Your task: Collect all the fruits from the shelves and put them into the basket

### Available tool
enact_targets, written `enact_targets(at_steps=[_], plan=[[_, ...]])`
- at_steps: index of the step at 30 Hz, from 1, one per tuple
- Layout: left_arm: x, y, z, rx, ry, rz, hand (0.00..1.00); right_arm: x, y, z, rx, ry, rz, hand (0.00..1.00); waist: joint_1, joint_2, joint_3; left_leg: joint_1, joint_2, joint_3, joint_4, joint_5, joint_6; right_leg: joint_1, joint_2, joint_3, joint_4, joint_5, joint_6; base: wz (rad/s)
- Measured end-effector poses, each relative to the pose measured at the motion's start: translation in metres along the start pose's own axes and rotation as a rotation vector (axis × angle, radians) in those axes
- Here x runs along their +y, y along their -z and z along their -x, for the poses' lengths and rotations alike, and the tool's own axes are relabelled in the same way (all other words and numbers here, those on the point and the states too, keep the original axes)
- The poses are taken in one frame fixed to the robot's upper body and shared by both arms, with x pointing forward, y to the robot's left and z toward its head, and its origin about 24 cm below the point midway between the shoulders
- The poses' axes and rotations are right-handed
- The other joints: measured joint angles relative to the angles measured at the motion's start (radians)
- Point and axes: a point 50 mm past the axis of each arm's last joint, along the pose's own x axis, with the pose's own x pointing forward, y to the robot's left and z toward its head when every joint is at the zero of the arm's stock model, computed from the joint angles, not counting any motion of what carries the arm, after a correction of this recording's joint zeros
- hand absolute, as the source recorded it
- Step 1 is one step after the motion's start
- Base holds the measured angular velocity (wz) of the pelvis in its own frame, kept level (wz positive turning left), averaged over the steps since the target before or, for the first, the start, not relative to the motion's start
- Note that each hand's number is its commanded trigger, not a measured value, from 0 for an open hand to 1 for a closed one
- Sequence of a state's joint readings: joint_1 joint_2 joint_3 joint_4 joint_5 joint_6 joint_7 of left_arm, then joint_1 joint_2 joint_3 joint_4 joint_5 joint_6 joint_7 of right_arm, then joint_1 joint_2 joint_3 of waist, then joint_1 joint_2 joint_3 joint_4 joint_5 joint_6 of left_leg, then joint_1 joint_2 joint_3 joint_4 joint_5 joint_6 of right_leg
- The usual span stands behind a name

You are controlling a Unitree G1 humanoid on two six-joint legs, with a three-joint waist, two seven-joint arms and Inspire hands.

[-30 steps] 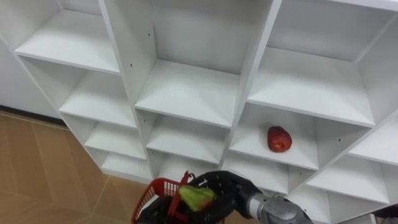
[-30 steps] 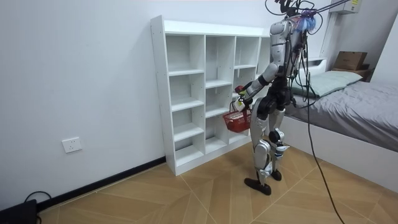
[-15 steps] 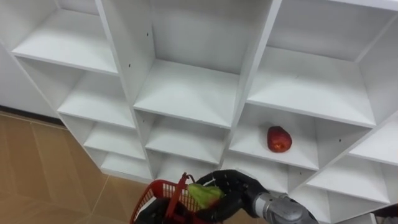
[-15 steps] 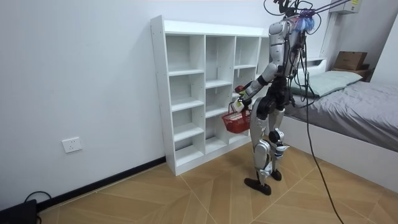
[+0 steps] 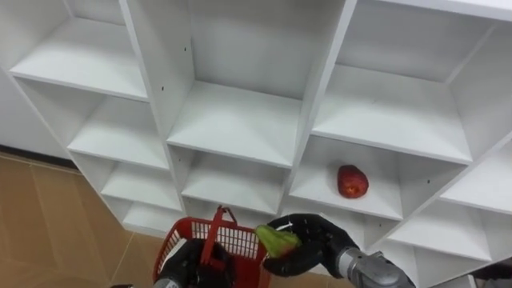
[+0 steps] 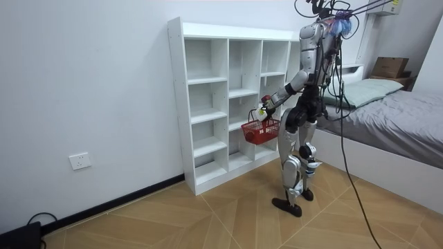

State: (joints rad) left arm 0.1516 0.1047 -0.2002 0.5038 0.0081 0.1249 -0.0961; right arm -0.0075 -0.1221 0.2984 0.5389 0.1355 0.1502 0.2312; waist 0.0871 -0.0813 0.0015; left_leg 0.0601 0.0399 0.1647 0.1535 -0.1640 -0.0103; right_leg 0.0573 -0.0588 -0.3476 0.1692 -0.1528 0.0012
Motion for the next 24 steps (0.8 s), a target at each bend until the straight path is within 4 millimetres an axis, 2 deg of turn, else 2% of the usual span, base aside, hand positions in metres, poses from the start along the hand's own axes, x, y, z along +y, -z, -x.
enact_targets(at_steps=[10,24], plan=[[0.000,-0.014,0.001,-0.062,-0.016,0.012,1.00,-0.003,0.017,0.000,0.053,0.007,-0.077,1.00,0.000,0.011,0.0078,0.001,0.001,0.000,-0.003,0.000,0.000,0.000,0.002,0.001,-0.001,0.000,0.000,0.00],[-0.006,-0.019,0.001,-0.084,0.000,0.010,1.00,0.003,0.014,-0.002,0.045,-0.013,-0.083,1.00,0.003,0.006,0.0050,-0.016,0.001,0.002,0.006,0.000,0.000,-0.014,0.002,0.003,-0.002,0.000,-0.001,0.00]])
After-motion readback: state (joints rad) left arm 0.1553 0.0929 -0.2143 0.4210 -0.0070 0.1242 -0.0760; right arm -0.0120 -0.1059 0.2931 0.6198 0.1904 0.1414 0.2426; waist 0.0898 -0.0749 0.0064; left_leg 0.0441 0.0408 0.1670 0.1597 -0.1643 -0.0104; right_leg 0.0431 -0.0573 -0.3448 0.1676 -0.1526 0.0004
